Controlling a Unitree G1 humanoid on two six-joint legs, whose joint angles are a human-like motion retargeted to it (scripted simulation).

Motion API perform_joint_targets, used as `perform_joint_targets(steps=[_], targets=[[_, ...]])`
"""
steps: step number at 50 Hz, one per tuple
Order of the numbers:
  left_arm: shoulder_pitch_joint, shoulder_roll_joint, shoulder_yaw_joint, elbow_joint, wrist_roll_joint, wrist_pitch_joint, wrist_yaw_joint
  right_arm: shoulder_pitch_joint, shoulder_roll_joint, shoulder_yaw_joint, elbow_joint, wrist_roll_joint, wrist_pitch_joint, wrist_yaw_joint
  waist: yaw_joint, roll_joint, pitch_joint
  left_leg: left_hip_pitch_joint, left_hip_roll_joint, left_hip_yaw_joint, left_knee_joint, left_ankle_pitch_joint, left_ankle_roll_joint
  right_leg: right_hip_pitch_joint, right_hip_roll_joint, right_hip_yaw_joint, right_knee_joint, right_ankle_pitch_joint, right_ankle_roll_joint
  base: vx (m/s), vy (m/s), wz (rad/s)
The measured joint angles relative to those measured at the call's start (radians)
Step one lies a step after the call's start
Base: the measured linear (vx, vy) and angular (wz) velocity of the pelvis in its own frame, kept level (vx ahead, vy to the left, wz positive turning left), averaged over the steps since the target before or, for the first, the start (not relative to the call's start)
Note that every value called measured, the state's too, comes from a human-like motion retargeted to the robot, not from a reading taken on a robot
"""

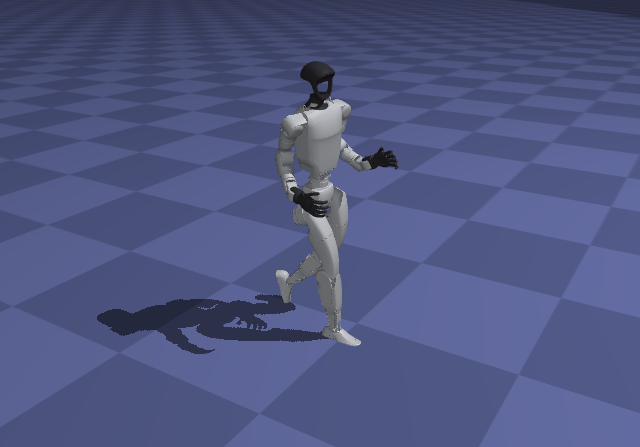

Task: Walk run

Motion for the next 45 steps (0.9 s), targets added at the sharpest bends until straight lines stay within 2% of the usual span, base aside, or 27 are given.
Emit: perform_joint_targets(steps=[1, 2, 3, 4, 5, 7, 10, 12, 14, 15, 17, 18, 20, 22, 23, 24, 25, 27, 28, 30, 33, 35, 38, 40, 42, 43, 45], targets=[[0.019, -0.003, 0.013, 0.005, 0.006, -0.009, -0.016, -0.022, 0.015, 0.022, -0.008, 0.01, 0.005, -0.036, 0.024, 0.033, 0.014, -0.036, 0.031, -0.01, 0.161, 0.0, -0.006, 0.035, 0.117, 0.104, 0.068, -0.063, -0.024, 1.72, -0.61, -1.13], [0.03, -0.013, 0.02, 0.014, 0.008, -0.018, -0.033, -0.065, 0.031, 0.032, -0.009, 0.036, 0.01, -0.068, 0.03, 0.048, 0.02, -0.083, 0.042, -0.029, 0.278, -0.002, -0.003, 0.056, 0.165, 0.153, 0.117, -0.109, -0.035, 1.62, -0.57, 0.17], [0.023, -0.039, 0.019, 0.03, 0.004, -0.029, -0.05, -0.148, 0.045, 0.021, 0.001, 0.095, 0.015, -0.094, 0.002, 0.028, 0.007, -0.155, 0.013, -0.065, 0.308, -0.007, 0.019, 0.051, 0.075, 0.092, 0.13, -0.125, -0.019, 1.35, -0.42, 0.96], [0.023, -0.069, 0.022, 0.046, -0.002, -0.027, -0.053, -0.219, 0.056, 0.008, 0.009, 0.2, 0.037, -0.061, -0.005, 0.013, -0.006, -0.219, -0.013, -0.073, 0.341, -0.05, 0.05, 0.068, 0.041, 0.082, 0.128, -0.141, -0.015, 1.16, -0.3, 0.94], [0.025, -0.102, 0.028, 0.063, -0.008, -0.019, -0.048, -0.285, 0.066, -0.006, 0.014, 0.328, 0.067, 0.003, -0.002, 0.001, -0.019, -0.28, -0.038, -0.066, 0.376, -0.111, 0.087, 0.097, 0.036, 0.098, 0.118, -0.157, -0.017, 1.07, -0.21, -0.54], [0.054, -0.144, 0.025, 0.069, -0.028, -0.022, -0.049, -0.359, 0.073, 0.068, -0.018, 0.515, 0.118, 0.066, 0.071, -0.029, -0.029, -0.366, -0.063, -0.005, 0.317, -0.255, 0.174, 0.183, 0.051, 0.17, 0.064, -0.143, -0.03, 1.17, -0.17, -1.16], [0.097, -0.149, 0.027, 0.072, -0.031, -0.027, -0.11, -0.409, 0.023, 0.087, -0.096, 0.642, 0.157, 0.155, 0.14, -0.089, -0.024, -0.495, -0.048, 0.077, 0.144, -0.435, 0.289, 0.29, 0.042, 0.18, -0.022, -0.016, -0.008, 1.3, -0.28, -0.59], [0.11, -0.127, 0.029, 0.079, -0.04, -0.019, -0.137, -0.399, -0.027, 0.09, -0.151, 0.598, 0.155, 0.197, 0.225, -0.133, -0.028, -0.537, -0.078, 0.108, -0.075, -0.484, 0.335, 0.374, 0.017, 0.122, -0.087, 0.136, 0.04, 1.5, -0.4, -0.93], [0.105, -0.102, 0.025, 0.089, -0.057, -0.014, -0.157, -0.367, -0.071, 0.074, -0.201, 0.497, 0.15, 0.21, 0.273, -0.153, -0.023, -0.533, -0.136, 0.063, -0.317, -0.518, 0.368, 0.455, 0.028, 0.115, -0.125, 0.277, 0.098, 1.3, -0.35, -0.43], [0.101, -0.093, 0.023, 0.089, -0.064, -0.011, -0.166, -0.348, -0.092, 0.068, -0.22, 0.441, 0.148, 0.208, 0.302, -0.169, -0.018, -0.528, -0.171, 0.023, -0.418, -0.529, 0.374, 0.493, 0.018, 0.111, -0.132, 0.342, 0.135, 1.15, -0.29, -0.26], [0.079, -0.077, 0.018, 0.071, -0.067, -0.004, -0.17, -0.315, -0.115, 0.056, -0.241, 0.346, 0.132, 0.179, 0.312, -0.175, -0.01, -0.508, -0.159, 0.041, -0.508, -0.527, 0.356, 0.543, 0.025, 0.093, -0.084, 0.443, 0.22, 1.4, -0.29, -0.02], [0.066, -0.071, 0.018, 0.055, -0.064, 0.0, -0.164, -0.3, -0.123, 0.058, -0.243, 0.307, 0.123, 0.159, 0.32, -0.181, 0.0, -0.501, -0.152, 0.078, -0.504, -0.487, 0.411, 0.55, 0.028, 0.113, -0.009, 0.477, 0.273, 1.59, -0.56, -0.02], [0.03, -0.05, 0.018, 0.016, -0.055, 0.02, -0.138, -0.279, -0.124, 0.065, -0.224, 0.243, 0.113, 0.125, 0.297, -0.213, 0.018, -0.48, -0.101, 0.149, -0.402, -0.544, 0.459, 0.498, 0.048, 0.073, 0.277, 0.489, 0.347, 1.61, -0.93, 0.44], [0.025, -0.029, 0.002, -0.031, -0.042, 0.025, -0.092, -0.221, -0.093, 0.074, -0.174, 0.185, 0.108, 0.152, 0.226, -0.209, 0.002, -0.484, -0.202, -0.031, -0.189, -0.707, 0.459, 0.431, 0.09, 0.012, 0.527, 0.489, 0.395, 1.76, -0.24, 1.05], [0.005, -0.021, 0.019, -0.042, -0.05, 0.008, -0.075, -0.191, -0.074, 0.073, -0.132, 0.165, 0.115, 0.194, 0.205, -0.176, -0.002, -0.504, -0.247, -0.163, -0.139, -0.733, 0.459, 0.396, 0.15, 0.061, 0.574, 0.489, 0.403, 1.43, 0.23, 0.36], [-0.025, -0.017, 0.047, -0.042, -0.062, -0.004, -0.071, -0.167, -0.058, 0.083, -0.088, 0.162, 0.143, 0.244, 0.188, -0.14, -0.006, -0.49, -0.192, -0.14, -0.106, -0.764, 0.459, 0.347, 0.172, 0.073, 0.618, 0.445, 0.38, 1.02, 0.23, -0.16], [-0.062, -0.015, 0.08, -0.035, -0.075, -0.013, -0.073, -0.146, -0.045, 0.099, -0.043, 0.166, 0.181, 0.297, 0.173, -0.1, -0.008, -0.458, -0.087, -0.04, -0.081, -0.796, 0.459, 0.291, 0.177, 0.067, 0.659, 0.381, 0.34, 0.94, 0.02, -0.4], [-0.089, -0.021, 0.029, -0.028, -0.077, 0.002, -0.057, -0.071, -0.04, 0.089, 0.017, 0.229, 0.238, 0.416, 0.216, -0.065, -0.032, -0.363, -0.06, -0.022, -0.14, -0.815, 0.437, 0.204, 0.158, 0.077, 0.644, 0.254, 0.265, 1.25, -0.16, -0.48], [-0.094, -0.019, 0.012, -0.029, -0.081, 0.005, -0.049, -0.035, -0.039, 0.079, 0.039, 0.255, 0.249, 0.443, 0.229, -0.064, -0.032, -0.322, -0.068, -0.027, -0.176, -0.802, 0.423, 0.166, 0.145, 0.095, 0.614, 0.193, 0.242, 1.39, -0.29, -0.06], [-0.097, -0.016, -0.016, -0.029, -0.101, 0.006, -0.048, 0.027, -0.031, 0.055, 0.064, 0.291, 0.238, 0.451, 0.202, -0.052, -0.029, -0.236, -0.083, -0.063, -0.253, -0.737, 0.387, 0.102, 0.107, 0.11, 0.491, 0.12, 0.245, 1.24, -0.28, 0.74], [-0.064, -0.011, -0.054, -0.029, -0.155, 0.016, -0.076, 0.088, -0.027, 0.02, 0.078, 0.306, 0.187, 0.411, 0.117, -0.043, -0.039, -0.113, -0.094, -0.061, -0.362, -0.552, 0.325, 0.046, 0.021, 0.125, 0.195, 0.068, 0.266, 1.3, -0.26, 1.11], [-0.036, -0.001, -0.061, -0.031, -0.183, 0.022, -0.095, 0.104, -0.024, 0.006, 0.077, 0.299, 0.159, 0.374, 0.071, -0.048, -0.043, -0.034, -0.105, -0.048, -0.404, -0.421, 0.283, 0.03, -0.004, 0.186, -0.001, 0.011, 0.242, 0.96, -0.15, 0.78], [0.002, 0.028, -0.038, -0.043, -0.204, 0.031, -0.128, 0.074, -0.009, 0.009, 0.062, 0.268, 0.141, 0.323, 0.057, -0.04, -0.054, 0.066, -0.057, 0.037, -0.42, -0.241, 0.185, 0.044, -0.03, 0.256, -0.175, -0.036, 0.213, 1.07, -0.31, 0.18], [0.023, 0.043, -0.023, -0.056, -0.209, 0.034, -0.153, 0.034, 0.006, 0.017, 0.045, 0.247, 0.142, 0.293, 0.017, -0.07, -0.039, 0.09, -0.071, -0.006, -0.306, -0.129, 0.106, 0.06, -0.053, 0.279, -0.154, 0.122, 0.242, 1.4, -0.51, 0.52], [0.053, 0.051, 0.019, -0.067, -0.203, 0.025, -0.177, -0.008, 0.019, 0.057, 0.034, 0.252, 0.152, 0.284, 0.045, -0.077, -0.052, 0.021, -0.066, -0.007, -0.077, -0.023, 0.011, 0.066, -0.019, 0.218, -0.043, 0.057, 0.1, 1.31, -0.57, -0.47], [0.079, 0.044, 0.039, -0.061, -0.189, 0.01, -0.193, -0.022, 0.029, 0.081, 0.037, 0.261, 0.159, 0.278, 0.076, -0.061, -0.049, -0.017, -0.028, 0.026, 0.08, -0.006, 0.005, 0.099, 0.046, 0.253, 0.014, -0.012, 0.07, 1.47, -0.66, -0.52], [0.082, 0.001, 0.07, -0.014, -0.155, -0.023, -0.231, -0.126, 0.049, 0.052, 0.073, 0.302, 0.198, 0.288, 0.083, -0.063, -0.061, -0.16, 0.029, -0.002, 0.322, -0.011, 0.032, 0.107, 0.036, 0.22, 0.07, -0.078, 0.077, 1.01, -0.4, 0.55]])
